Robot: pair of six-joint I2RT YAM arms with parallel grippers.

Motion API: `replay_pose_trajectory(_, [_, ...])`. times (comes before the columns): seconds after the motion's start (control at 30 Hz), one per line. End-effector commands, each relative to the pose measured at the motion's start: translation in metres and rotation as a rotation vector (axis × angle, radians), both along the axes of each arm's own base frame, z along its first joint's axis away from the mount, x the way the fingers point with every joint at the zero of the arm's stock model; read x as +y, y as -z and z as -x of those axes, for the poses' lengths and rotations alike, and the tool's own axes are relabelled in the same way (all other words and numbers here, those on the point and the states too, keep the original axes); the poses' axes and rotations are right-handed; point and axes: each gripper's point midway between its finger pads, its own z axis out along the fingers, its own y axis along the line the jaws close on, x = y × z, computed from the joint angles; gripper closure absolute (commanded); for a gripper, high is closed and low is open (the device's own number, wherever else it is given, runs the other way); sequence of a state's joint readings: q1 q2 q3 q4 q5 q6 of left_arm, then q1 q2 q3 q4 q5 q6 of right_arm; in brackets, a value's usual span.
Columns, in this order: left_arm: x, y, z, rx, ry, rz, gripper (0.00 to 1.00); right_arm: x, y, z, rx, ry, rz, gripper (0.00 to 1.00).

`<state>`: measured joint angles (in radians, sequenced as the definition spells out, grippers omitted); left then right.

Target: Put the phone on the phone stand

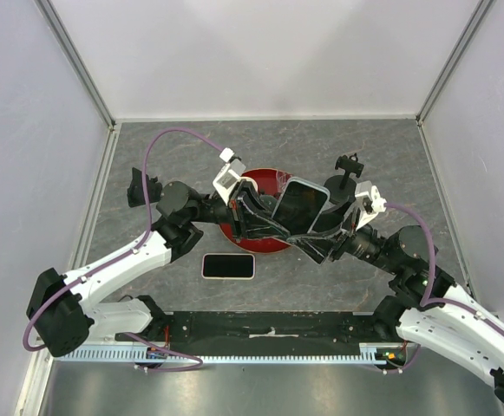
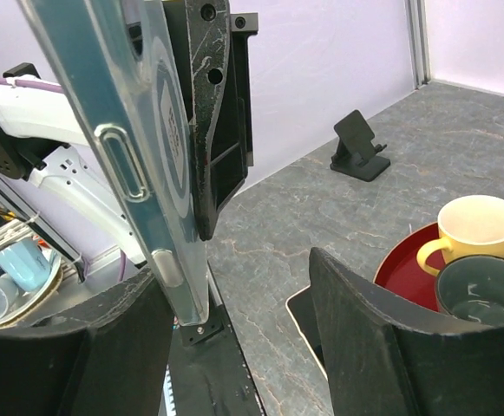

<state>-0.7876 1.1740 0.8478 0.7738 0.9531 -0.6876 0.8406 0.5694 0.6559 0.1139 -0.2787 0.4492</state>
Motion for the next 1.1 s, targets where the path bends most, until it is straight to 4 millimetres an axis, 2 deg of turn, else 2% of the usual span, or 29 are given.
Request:
replay_pose_trajectory(0.0, [0.005, -0.022, 0.007, -0.038, 0.015, 0.068, 0.98, -0.003, -0.022, -0.001, -0.034, 0.013, -0.064, 0.35])
replay_pose_trajectory(0.07, [0.003, -0.022, 0.004, -0.023, 0.008, 0.065, 0.98, 0.0, -0.021, -0.001, -0.028, 0.003, -0.065, 0.39])
replay_pose_trajectory(0.2, [-0.002, -0.019, -0.008, 0.048, -0.049, 0.044, 0.98, 0.005, -0.02, -0.006, -0.018, 0.008, -0.065, 0.39])
replay_pose_trajectory(0.3, [-0.003, -0.019, -0.012, 0.061, -0.069, 0.043, 0.98, 0.009, -0.017, -0.012, -0.012, 0.021, -0.056, 0.53])
replay_pose_trajectory(0.4, [-0.002, -0.02, -0.012, 0.054, -0.076, 0.046, 0.98, 0.012, -0.014, -0.016, -0.009, 0.025, -0.039, 0.74])
replay_pose_trajectory(0.43, [-0.002, -0.019, -0.013, 0.058, -0.078, 0.04, 0.98, 0.013, -0.015, -0.016, -0.01, 0.022, -0.042, 0.93])
replay_pose_trajectory(0.47, [-0.003, -0.019, -0.013, 0.063, -0.078, 0.032, 0.97, 0.012, -0.016, -0.015, -0.018, 0.02, -0.044, 1.0])
replay_pose_trajectory(0.5, [-0.003, -0.018, -0.014, 0.058, -0.082, 0.025, 0.77, 0.012, -0.016, -0.015, -0.023, 0.019, -0.042, 1.0])
replay_pose_trajectory(0.57, [-0.003, -0.019, -0.015, 0.06, -0.085, 0.005, 0.53, 0.01, -0.017, -0.013, -0.037, 0.018, -0.035, 1.0])
replay_pose_trajectory(0.6, [-0.003, -0.02, -0.015, 0.046, -0.089, 0.002, 0.39, 0.01, -0.012, -0.012, -0.036, 0.015, -0.005, 1.0])
replay_pose_trajectory(0.67, [-0.002, -0.02, -0.017, 0.045, -0.111, -0.01, 0.31, 0.008, -0.01, -0.009, -0.046, 0.008, 0.013, 1.0])
replay_pose_trajectory(0.7, [0.0, -0.023, -0.017, 0.019, -0.127, -0.005, 0.28, 0.009, -0.002, -0.005, -0.043, -0.013, 0.049, 1.0])
replay_pose_trajectory(0.87, [0.003, -0.02, -0.021, -0.041, -0.174, -0.055, 0.32, 0.003, 0.017, 0.006, -0.024, -0.052, 0.162, 1.0])
replay_pose_trajectory(0.93, [0.004, -0.021, -0.02, -0.061, -0.166, -0.061, 0.35, 0.0, 0.016, 0.01, -0.03, -0.057, 0.171, 1.0])
replay_pose_trajectory(1.03, [0.002, -0.018, -0.015, -0.074, -0.123, -0.082, 0.41, -0.002, 0.02, 0.014, -0.029, -0.07, 0.192, 1.0])
replay_pose_trajectory(1.07, [0.002, -0.017, -0.013, -0.076, -0.108, -0.086, 0.47, -0.003, 0.023, 0.014, -0.02, -0.071, 0.21, 1.0])
